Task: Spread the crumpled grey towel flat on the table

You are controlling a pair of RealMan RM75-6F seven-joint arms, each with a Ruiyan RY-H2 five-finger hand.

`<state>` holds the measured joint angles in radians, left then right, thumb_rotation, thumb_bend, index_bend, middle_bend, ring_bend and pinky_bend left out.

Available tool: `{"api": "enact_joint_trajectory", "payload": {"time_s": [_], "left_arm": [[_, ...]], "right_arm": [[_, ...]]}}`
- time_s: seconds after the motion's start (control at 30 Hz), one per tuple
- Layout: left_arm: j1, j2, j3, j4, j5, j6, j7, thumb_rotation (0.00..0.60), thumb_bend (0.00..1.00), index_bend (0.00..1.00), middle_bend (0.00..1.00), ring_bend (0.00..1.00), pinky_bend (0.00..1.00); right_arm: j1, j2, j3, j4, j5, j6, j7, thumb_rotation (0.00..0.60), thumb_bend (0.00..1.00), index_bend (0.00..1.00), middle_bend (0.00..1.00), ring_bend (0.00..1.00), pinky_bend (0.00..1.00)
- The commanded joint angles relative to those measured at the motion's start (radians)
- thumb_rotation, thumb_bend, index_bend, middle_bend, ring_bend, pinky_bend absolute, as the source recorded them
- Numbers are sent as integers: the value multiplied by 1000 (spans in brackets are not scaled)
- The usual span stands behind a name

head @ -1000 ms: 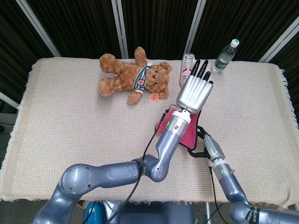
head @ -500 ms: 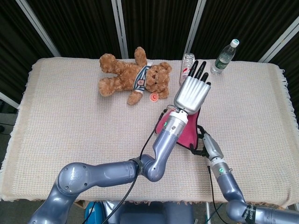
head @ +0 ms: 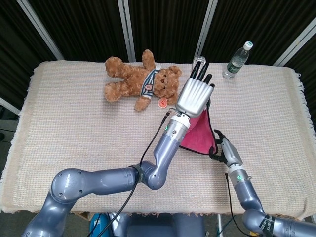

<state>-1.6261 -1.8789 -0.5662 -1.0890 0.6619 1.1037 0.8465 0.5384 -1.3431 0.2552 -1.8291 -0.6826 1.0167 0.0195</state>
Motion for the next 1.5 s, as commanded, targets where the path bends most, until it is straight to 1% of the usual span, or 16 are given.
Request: {"api": "enact_joint_trajectory", "payload": {"time_s": [0.03, 0.13, 0.33, 0.47, 0.7, 0.87, 1.03, 1.23, 1.5], "left_arm": [[53, 54, 9, -85, 28, 23, -35, 600, 495, 603, 261, 0, 0], [104, 106, 23, -167, 48, 37, -60, 600, 496, 604, 262, 0, 0], [186, 185, 37, -270, 59, 52, -106, 600, 495, 604, 262, 0, 0], [236, 233, 42, -328, 66, 59, -143, 600, 496, 604, 262, 0, 0], [314, 302, 52, -394, 61, 61, -204, 600, 495, 603, 263, 0, 0], [344, 324, 64, -401, 58, 52, -227, 600, 495, 603, 263, 0, 0], [355, 328, 74, -380, 64, 40, -247, 600, 495, 603, 266, 0, 0], [352, 306, 75, -325, 75, 27, -282, 600, 496, 603, 268, 0, 0], [337, 254, 77, -238, 101, 16, -326, 600, 507, 604, 271, 0, 0]], "right_arm": [[1, 9, 13, 0, -6, 5, 4, 600, 606, 615, 83, 0, 0], [4, 23, 29, -6, -10, 14, 1, 600, 607, 615, 87, 0, 0], [15, 51, 63, -26, -8, 47, -25, 600, 606, 615, 92, 0, 0], [25, 76, 91, -49, 2, 72, -47, 600, 606, 615, 98, 0, 0], [59, 104, 161, -80, 20, 133, -92, 600, 606, 615, 114, 0, 0], [106, 106, 192, -71, 40, 156, -160, 600, 606, 615, 117, 0, 0], [167, 92, 217, -36, 90, 169, -243, 600, 606, 615, 119, 0, 0], [227, 69, 241, 36, 137, 150, -288, 600, 607, 615, 122, 0, 0], [293, 55, 280, 144, 166, 108, -311, 600, 606, 615, 122, 0, 0]]}}
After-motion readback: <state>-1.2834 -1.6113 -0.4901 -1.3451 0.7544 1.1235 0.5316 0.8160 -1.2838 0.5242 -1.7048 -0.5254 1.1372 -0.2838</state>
